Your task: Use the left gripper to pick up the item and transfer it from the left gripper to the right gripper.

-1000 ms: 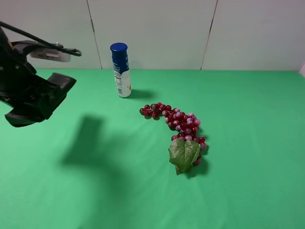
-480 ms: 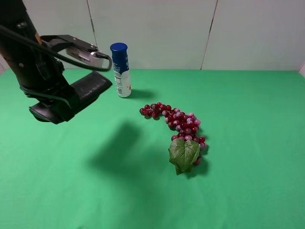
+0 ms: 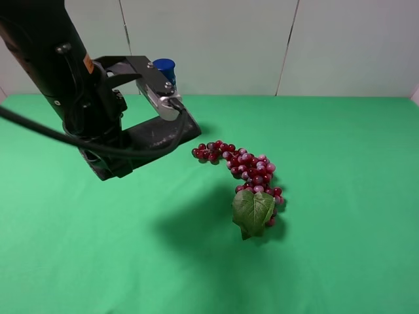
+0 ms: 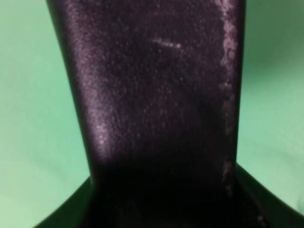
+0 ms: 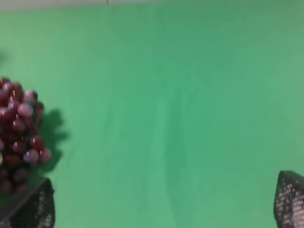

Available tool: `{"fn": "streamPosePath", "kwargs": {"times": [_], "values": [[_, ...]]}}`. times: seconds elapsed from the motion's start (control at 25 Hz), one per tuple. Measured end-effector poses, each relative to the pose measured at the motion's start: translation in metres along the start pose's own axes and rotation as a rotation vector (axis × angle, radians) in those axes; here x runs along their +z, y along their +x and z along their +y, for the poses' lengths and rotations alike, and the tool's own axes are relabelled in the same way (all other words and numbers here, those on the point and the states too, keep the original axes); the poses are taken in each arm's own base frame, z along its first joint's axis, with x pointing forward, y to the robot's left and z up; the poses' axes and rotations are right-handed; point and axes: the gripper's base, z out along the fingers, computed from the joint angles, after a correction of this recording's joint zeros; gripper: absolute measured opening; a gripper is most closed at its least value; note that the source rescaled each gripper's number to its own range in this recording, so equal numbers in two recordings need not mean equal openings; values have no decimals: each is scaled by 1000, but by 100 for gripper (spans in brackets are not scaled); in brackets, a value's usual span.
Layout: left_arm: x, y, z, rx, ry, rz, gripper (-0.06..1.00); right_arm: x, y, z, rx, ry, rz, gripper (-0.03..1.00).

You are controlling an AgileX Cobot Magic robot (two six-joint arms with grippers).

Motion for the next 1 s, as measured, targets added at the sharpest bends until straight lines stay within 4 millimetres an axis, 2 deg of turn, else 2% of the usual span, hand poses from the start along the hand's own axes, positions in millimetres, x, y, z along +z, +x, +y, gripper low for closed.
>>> {"fn": "streamPosePath", "kwargs": {"times": [0.36, 0.76, 1.0], "values": [[-10, -17, -9, 114, 26, -112, 4, 44, -33, 12, 126, -143, 172, 100], [-14, -27, -9, 232, 4, -215, 4, 89, -57, 26, 159, -321, 172, 100], [-14, -37, -22, 317, -10, -261, 4, 115, -64, 36, 162, -439, 187, 100]]}}
